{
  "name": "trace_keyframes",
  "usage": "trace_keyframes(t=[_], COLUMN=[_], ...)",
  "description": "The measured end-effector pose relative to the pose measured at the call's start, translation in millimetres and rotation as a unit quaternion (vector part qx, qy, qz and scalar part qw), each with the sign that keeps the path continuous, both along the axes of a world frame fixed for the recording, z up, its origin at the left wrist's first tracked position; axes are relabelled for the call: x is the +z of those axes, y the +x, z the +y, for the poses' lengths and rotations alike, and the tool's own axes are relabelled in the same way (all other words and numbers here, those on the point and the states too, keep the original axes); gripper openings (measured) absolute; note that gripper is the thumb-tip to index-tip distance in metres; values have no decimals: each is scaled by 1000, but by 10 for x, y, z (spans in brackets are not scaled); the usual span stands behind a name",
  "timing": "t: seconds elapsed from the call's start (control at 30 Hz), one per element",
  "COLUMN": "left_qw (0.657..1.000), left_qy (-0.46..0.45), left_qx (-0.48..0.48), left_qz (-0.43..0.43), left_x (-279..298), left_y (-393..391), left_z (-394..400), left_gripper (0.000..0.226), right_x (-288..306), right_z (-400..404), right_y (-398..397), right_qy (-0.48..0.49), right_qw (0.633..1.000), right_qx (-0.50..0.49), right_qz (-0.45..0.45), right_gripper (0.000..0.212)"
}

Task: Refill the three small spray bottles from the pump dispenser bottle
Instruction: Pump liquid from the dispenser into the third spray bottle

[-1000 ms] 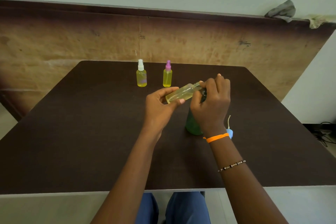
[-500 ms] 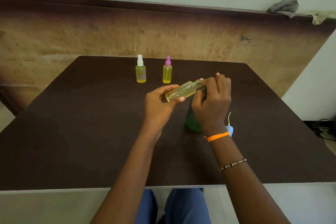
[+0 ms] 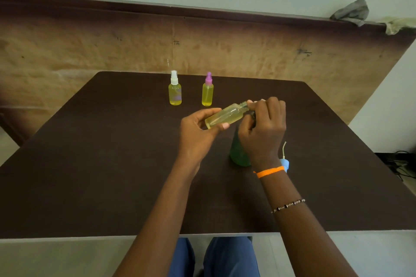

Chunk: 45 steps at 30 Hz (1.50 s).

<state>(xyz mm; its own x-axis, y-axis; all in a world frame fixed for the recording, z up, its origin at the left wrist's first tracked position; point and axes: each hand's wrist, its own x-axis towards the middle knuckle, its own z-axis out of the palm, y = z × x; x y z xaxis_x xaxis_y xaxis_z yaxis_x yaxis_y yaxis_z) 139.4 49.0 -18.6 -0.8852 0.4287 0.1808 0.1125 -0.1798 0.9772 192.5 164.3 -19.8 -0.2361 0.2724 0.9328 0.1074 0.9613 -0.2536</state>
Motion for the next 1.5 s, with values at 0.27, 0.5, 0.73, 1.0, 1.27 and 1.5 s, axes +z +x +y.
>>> trace_keyframes(t=[0.27,0.5,0.73,1.0,1.27,1.5], left_qw=[1000,1000,1000,1000,1000,1000], left_qy=[11,5,11,10,6,0], left_qx=[-6,-6,-10,-10,-8,-5], left_qz=[7,5,4,9,7,11], left_x=[56,21,39,61,76,70], left_y=[5,7,9,12,0,-1], left_z=[-10,6,-24,-20,-28,-20], left_gripper=[34,32,32,33,33,36], right_x=[173,17,141,113,96,30], right_z=[-3,8,-11,31,77,76], right_y=[38,5,74,72,59,8], right_qy=[-19,-7,-22,-37,-28,-18], right_qw=[999,1000,999,998,998,998], right_qx=[19,-1,39,43,49,41], right_qz=[-18,-6,-20,-4,19,40], right_gripper=[14,8,12,17,20,21])
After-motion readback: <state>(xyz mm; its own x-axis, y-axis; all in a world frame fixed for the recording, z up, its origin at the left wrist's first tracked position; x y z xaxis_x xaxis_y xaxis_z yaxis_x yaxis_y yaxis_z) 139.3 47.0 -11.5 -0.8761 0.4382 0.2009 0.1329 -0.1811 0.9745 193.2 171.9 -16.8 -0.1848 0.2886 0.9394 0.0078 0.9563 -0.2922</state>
